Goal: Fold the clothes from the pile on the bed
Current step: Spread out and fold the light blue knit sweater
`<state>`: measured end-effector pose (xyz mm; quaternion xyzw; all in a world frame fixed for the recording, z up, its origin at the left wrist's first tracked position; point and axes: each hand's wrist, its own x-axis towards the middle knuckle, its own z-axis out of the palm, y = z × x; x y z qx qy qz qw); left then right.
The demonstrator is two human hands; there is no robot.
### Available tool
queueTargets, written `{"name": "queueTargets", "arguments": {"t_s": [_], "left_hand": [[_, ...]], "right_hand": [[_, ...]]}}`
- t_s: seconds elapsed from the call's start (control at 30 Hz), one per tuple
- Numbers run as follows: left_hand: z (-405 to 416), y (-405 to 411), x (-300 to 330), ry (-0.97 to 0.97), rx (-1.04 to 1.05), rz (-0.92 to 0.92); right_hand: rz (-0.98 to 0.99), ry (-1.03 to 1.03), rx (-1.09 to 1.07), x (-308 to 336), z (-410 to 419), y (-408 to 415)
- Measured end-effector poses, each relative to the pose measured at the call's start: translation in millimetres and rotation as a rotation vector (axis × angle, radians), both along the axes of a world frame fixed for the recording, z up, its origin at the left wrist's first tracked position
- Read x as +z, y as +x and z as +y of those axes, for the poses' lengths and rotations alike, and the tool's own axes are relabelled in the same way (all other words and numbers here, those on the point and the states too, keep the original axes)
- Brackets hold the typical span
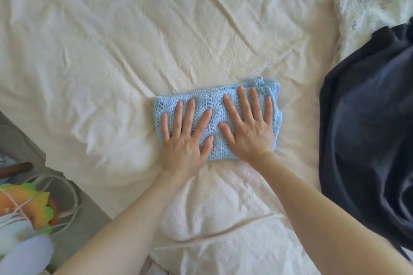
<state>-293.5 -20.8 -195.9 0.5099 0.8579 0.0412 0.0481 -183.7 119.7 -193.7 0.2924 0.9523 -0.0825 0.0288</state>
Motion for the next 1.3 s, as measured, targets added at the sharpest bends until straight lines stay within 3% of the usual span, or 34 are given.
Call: {"name": "queueTargets", "arguments": {"t_s": [0.27, 0.33, 0.4, 0.47, 0.57, 0.67, 0.73, 0.8, 0.93, 1.3], "left_hand": [[15, -6, 36, -0.193, 0.024, -0.169], [12, -15, 53, -0.117, 0.024, -0.325], [4, -24, 71, 0.083, 0.077, -0.581], [-5, -31, 84, 0.305, 0.23, -0.765], [-12, -40, 94, 0.455, 0.587, -0.854], [-13, -56, 90, 0.472, 0.978, -1.005], [-14, -66, 85, 0.364, 1.141, -1.22], [-15, -70, 82, 0.218, 1.093, -1.334], [-8, -78, 77, 0.099, 1.027, -1.371], [-3, -87, 72, -0.051, 1.138, -1.407]], "right_hand": [[-0.211, -0.141, -0.015, 21, 5, -10], [-0.153, -0.237, -0.024, 36, 8, -8], [0.054, -0.419, -0.082, 56, 11, 0], [0.309, -0.583, -0.233, 75, 15, 13], [0.516, -0.696, -0.639, 95, 26, 31], [0.475, -0.932, -1.202, 98, 57, 39], [0.271, -1.204, -1.345, 97, 75, 41], [0.103, -1.35, -1.266, 89, 85, 42], [0.065, -1.526, -1.191, 76, 96, 36], [0.003, -1.659, -1.076, 73, 104, 31]]}}
